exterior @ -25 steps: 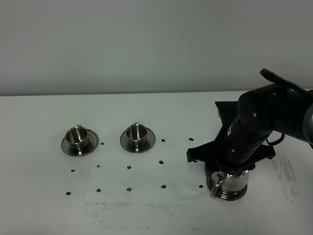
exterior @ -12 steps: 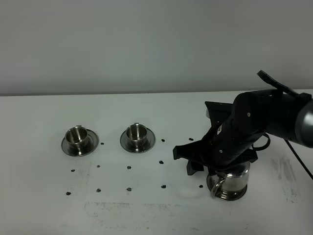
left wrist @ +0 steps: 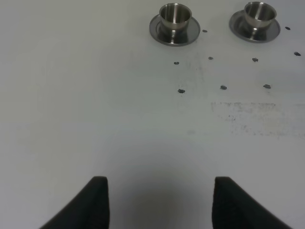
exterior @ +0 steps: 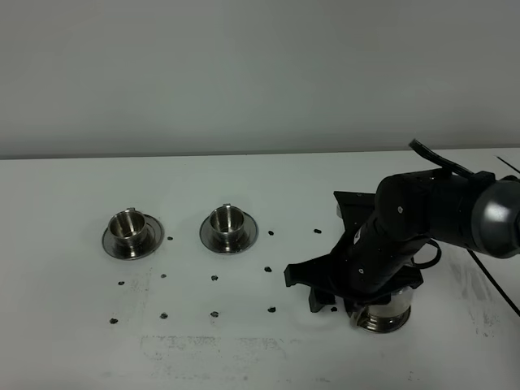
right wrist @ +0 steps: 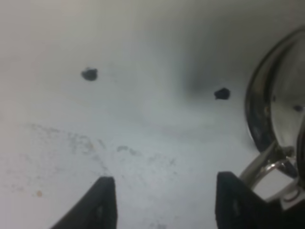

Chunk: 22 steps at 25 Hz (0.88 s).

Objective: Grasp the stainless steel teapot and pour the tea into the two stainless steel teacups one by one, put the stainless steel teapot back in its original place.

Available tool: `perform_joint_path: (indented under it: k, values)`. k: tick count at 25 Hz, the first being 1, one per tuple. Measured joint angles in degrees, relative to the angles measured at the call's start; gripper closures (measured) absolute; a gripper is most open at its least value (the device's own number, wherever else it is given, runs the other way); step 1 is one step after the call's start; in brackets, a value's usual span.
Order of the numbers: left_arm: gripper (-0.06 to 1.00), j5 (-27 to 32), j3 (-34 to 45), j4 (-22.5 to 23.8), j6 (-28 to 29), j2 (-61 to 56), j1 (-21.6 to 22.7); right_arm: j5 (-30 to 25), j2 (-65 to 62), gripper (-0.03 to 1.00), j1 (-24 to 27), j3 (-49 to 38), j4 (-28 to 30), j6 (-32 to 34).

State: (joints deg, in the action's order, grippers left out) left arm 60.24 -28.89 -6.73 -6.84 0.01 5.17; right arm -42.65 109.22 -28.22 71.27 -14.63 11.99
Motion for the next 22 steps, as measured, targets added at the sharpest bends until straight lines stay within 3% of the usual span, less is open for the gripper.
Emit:
perform_joint_path:
  k: [22]
  values:
    - [0.41, 0.00, 0.00, 0.00, -0.01, 0.00, 0.00, 1.90, 0.00, 0.49, -0.45, -0.44, 1.74, 0.00]
